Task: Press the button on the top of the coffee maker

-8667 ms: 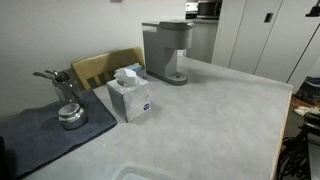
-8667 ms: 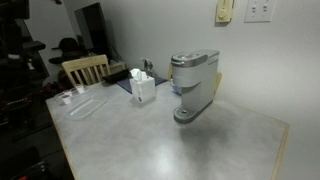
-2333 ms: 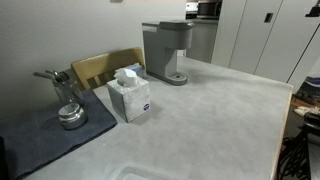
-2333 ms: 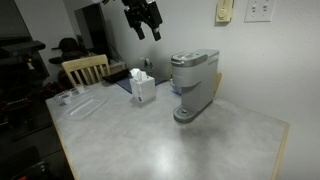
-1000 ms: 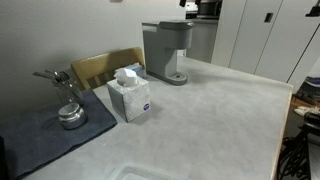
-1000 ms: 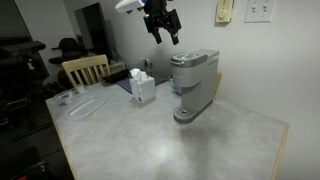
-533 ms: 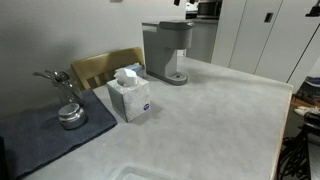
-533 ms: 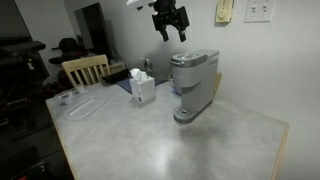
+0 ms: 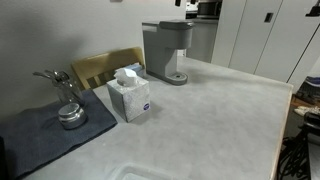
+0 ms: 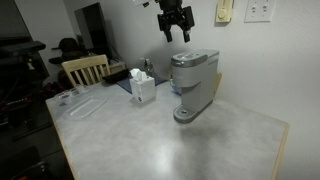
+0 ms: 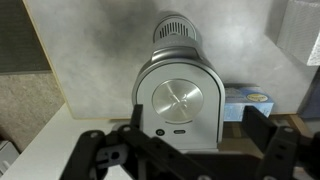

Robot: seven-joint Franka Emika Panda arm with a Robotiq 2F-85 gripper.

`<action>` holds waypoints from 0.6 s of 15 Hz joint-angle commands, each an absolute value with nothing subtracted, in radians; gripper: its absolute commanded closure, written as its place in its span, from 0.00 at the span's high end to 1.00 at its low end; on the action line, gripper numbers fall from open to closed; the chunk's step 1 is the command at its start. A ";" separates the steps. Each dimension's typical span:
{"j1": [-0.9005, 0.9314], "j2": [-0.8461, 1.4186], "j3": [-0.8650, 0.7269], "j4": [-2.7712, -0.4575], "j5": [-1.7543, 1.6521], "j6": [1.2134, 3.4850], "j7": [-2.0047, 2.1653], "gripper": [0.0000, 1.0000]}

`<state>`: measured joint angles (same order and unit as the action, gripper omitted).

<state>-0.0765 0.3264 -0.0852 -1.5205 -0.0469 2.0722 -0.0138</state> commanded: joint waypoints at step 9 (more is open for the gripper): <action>-0.099 0.359 -0.073 -1.506 0.001 2.045 -0.046 1.00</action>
<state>-0.0774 0.3343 -0.0822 -1.5252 -0.0305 2.0694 -0.0151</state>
